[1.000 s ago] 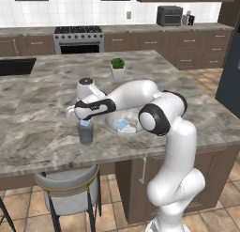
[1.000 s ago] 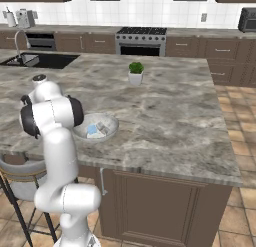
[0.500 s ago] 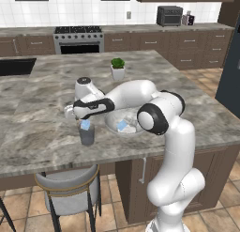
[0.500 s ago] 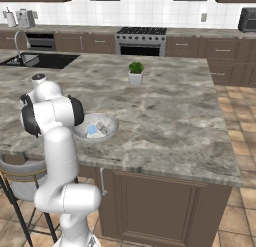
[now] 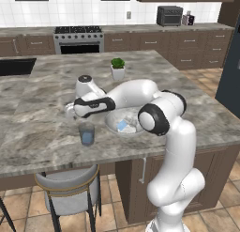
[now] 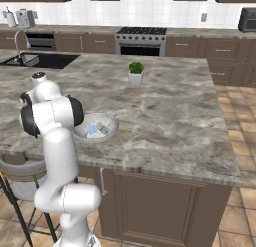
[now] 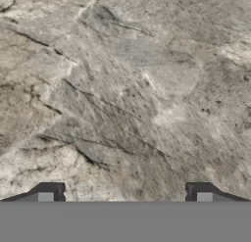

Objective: There are four ice cubes in the ice bowl. Place two ice cubes in each glass of water.

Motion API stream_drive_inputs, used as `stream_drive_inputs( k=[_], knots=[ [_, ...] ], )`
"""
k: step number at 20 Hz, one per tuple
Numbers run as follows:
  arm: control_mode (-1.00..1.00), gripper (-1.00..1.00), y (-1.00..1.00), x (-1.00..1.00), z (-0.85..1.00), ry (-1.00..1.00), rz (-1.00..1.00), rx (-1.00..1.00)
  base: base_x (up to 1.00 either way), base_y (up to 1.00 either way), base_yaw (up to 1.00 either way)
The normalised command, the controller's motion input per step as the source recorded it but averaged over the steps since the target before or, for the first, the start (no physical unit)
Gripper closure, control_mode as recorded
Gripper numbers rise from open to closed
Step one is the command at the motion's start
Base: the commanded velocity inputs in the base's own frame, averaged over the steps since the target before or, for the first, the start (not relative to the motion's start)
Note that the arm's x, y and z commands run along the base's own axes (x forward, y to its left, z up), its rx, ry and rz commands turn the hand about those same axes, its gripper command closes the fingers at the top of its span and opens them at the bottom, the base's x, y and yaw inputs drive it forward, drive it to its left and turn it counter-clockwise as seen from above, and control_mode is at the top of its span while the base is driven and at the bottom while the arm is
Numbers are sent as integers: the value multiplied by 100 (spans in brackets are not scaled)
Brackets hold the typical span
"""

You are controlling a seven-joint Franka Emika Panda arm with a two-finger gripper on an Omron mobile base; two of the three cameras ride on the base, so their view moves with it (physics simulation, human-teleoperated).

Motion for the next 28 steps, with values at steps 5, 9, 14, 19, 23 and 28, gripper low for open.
stream_drive_inputs(
  k=[5, 9, 14, 19, 23, 28],
  knots=[
    [-100, -100, -100, -20, 22, -5, 0, 15, 0, 0, 0],
    [-100, -100, -100, -27, -1, 0, 0, 11, 0, 0, 0],
    [-100, -100, -100, -9, -18, 0, -3, 0, 0, 0, 0],
    [-100, -100, -45, 0, -17, 13, -30, 7, 0, 0, 0],
    [-100, -100, -1, 10, -2, 17, -42, 7, 0, 0, 0],
    [-100, -100, -2, 4, -3, 15, -40, 5, 0, 0, 0]
  ],
)
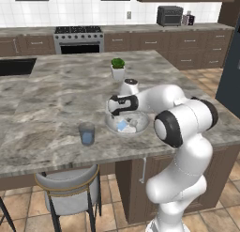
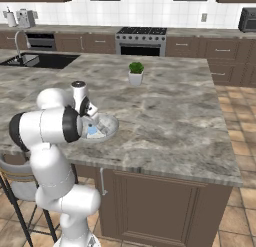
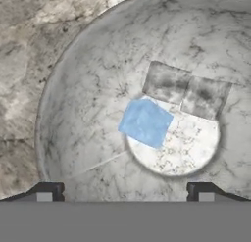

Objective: There are four ice cubes in the ice bowl. Place two ice cubes in each glass of water.

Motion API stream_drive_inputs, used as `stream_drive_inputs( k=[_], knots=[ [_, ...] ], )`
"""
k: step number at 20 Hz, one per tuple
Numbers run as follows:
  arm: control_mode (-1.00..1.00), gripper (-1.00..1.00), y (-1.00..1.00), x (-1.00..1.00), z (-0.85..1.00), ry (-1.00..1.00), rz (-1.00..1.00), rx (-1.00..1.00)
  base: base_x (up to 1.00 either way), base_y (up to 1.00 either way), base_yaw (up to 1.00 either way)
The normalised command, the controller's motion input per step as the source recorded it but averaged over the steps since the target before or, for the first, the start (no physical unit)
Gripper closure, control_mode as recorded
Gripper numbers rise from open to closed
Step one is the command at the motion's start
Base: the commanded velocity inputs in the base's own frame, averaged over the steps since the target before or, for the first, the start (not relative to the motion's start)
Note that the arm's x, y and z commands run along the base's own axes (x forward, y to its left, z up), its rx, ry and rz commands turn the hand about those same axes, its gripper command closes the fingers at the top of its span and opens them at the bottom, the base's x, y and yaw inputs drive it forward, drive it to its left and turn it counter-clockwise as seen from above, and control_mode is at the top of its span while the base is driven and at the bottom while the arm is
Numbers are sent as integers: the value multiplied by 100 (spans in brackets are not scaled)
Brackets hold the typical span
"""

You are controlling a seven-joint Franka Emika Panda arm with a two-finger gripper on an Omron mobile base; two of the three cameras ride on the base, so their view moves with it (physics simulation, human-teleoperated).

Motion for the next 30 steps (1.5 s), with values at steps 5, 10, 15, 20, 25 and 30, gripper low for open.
stream_drive_inputs(
  k=[5, 10, 15, 20, 25, 30],
  knots=[
    [-100, -100, -31, 5, -14, 15, -27, 1, 0, 0, 0],
    [-100, -100, -62, 2, -21, 4, -5, 0, 0, 0, 0],
    [-100, -100, -4, 26, -9, 0, 0, 1, 0, 0, 0],
    [-100, -100, 0, 35, -19, 0, 0, 5, 0, 0, 0],
    [-100, -100, 6, 18, -18, 0, 0, 6, 0, 0, 0],
    [-100, -100, 30, -5, -3, 0, 0, 1, 0, 0, 0]
  ],
)
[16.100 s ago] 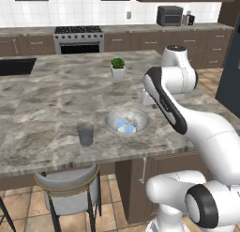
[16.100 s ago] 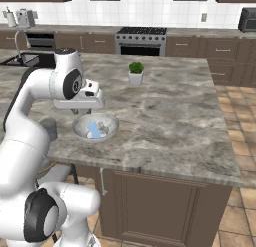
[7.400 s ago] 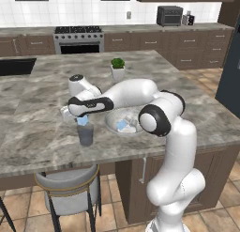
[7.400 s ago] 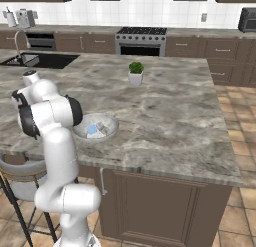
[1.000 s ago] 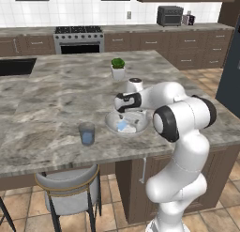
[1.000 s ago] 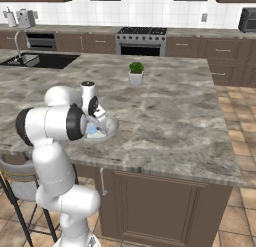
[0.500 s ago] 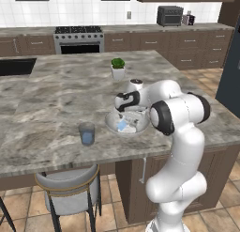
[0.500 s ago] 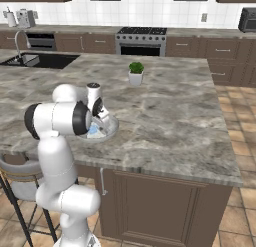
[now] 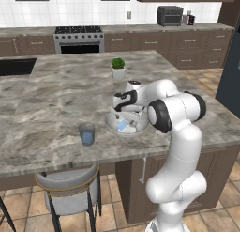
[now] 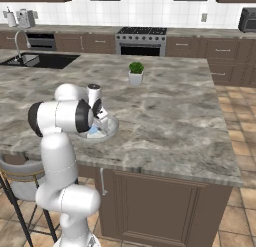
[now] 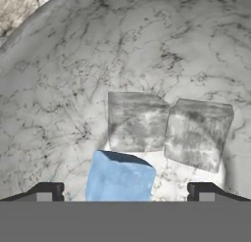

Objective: There are four ice cubes in the ice bowl. Place two ice cubes in each glass of water.

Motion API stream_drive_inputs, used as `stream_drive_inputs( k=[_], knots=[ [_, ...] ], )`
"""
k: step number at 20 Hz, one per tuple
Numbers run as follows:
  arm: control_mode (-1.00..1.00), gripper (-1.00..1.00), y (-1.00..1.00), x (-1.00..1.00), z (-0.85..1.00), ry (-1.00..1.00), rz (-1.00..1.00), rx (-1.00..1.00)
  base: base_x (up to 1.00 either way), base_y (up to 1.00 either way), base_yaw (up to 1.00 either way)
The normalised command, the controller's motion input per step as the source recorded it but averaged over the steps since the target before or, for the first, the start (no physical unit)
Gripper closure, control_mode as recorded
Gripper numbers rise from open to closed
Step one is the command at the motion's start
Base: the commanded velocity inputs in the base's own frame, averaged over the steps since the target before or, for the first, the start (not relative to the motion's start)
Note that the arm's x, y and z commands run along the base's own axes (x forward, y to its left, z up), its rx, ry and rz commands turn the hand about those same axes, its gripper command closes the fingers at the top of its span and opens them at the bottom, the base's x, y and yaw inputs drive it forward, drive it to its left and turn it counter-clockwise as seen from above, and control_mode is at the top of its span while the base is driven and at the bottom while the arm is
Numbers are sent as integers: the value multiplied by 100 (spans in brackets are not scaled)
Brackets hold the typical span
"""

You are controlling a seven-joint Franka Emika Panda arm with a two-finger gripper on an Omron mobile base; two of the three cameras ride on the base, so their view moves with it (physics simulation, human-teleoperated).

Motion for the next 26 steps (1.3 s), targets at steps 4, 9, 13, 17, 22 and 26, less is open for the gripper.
stream_drive_inputs(
  k=[4, 9, 13, 17, 22, 26],
  knots=[
    [-100, -100, 22, -7, -1, 0, -1, 0, 0, 0, 0],
    [-100, -100, -9, 0, -19, 0, 0, 0, 0, 0, 0],
    [-100, -100, -4, -7, -10, 0, 0, 0, 0, 0, 0],
    [-100, -100, 2, 0, 0, 0, -1, 0, 0, 0, 0],
    [-100, -100, 15, 0, -2, 0, -1, 0, 0, 0, 0],
    [-100, -100, 4, 0, -7, 0, 0, 0, 0, 0, 0]
  ],
)
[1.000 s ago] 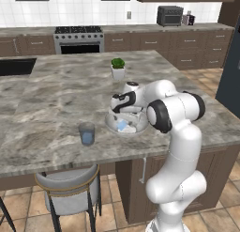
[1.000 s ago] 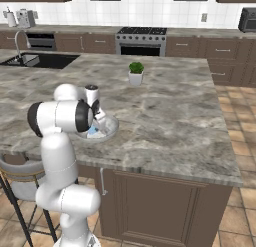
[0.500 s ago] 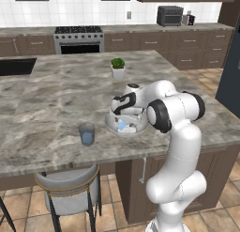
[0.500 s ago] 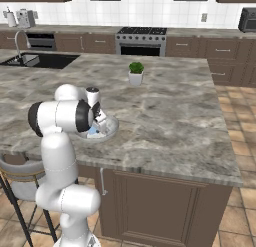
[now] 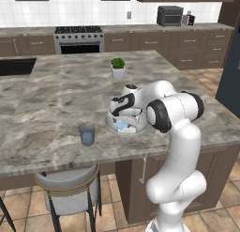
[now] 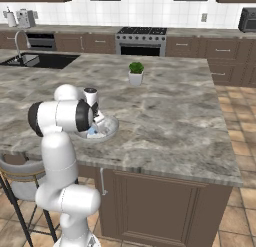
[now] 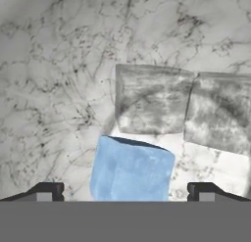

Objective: There are four ice cubes in the ice bowl. Place two ice cubes in each glass of water.

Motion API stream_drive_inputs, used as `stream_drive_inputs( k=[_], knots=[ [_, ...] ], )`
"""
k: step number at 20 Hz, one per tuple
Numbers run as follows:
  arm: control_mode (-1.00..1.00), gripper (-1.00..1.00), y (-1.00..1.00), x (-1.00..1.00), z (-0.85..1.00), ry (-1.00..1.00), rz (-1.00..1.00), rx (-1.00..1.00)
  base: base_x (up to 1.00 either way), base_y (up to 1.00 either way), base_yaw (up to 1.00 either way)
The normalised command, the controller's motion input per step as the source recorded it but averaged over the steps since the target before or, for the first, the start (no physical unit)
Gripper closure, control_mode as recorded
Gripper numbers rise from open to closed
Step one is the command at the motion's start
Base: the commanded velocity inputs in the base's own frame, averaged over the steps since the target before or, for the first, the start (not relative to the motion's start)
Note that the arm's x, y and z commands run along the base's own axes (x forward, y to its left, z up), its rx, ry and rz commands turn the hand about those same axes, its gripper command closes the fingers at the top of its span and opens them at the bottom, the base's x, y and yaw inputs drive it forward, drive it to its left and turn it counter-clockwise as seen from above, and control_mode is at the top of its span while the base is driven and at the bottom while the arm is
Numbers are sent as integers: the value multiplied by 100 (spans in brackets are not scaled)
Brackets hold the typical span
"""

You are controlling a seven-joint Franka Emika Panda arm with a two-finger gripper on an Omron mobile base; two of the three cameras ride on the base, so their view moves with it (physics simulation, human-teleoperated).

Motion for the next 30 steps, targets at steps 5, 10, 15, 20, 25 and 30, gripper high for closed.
stream_drive_inputs(
  k=[5, 10, 15, 20, 25, 30],
  knots=[
    [-100, -100, 0, -1, -18, 0, 0, 0, 0, 0, 0],
    [-100, 100, 0, -5, -10, 0, 0, 0, 0, 0, 0],
    [-100, 100, 0, 0, 0, 0, 0, 0, 0, 0, 0],
    [-100, 100, 0, 0, 2, 0, 0, 0, 0, 0, 0],
    [-100, 100, 0, 0, 48, 0, 0, 0, 0, 0, 0],
    [-100, 100, 5, -4, 69, 0, 0, 0, 0, 0, 0]
  ],
)
